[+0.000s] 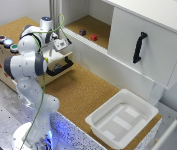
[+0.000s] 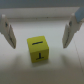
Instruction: Move to the drawer and place the yellow object
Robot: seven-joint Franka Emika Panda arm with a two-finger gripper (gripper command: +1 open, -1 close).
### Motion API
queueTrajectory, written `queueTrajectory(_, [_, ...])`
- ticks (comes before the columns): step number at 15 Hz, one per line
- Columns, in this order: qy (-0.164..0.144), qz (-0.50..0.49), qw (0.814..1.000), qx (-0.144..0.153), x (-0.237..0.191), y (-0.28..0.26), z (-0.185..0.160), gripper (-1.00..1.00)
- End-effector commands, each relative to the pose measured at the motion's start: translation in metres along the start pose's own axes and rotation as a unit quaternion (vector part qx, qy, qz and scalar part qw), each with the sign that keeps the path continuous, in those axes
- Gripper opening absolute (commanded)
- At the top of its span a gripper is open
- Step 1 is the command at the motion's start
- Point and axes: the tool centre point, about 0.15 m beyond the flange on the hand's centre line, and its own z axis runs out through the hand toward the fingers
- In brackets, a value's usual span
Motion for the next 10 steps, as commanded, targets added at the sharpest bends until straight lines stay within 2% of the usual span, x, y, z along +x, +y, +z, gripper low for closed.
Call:
queueTrajectory(1, [-0.037,-0.020,0.999,0.008,0.024,-0.003,-0.024,1.00])
queueTrajectory(4, [-0.084,-0.033,0.996,0.010,0.048,-0.011,-0.063,1.00])
queueTrajectory(7, [-0.103,-0.028,0.994,0.022,0.068,-0.024,-0.094,1.00])
queueTrajectory(10, [-0.151,-0.048,0.987,0.028,0.097,-0.037,-0.126,1.00])
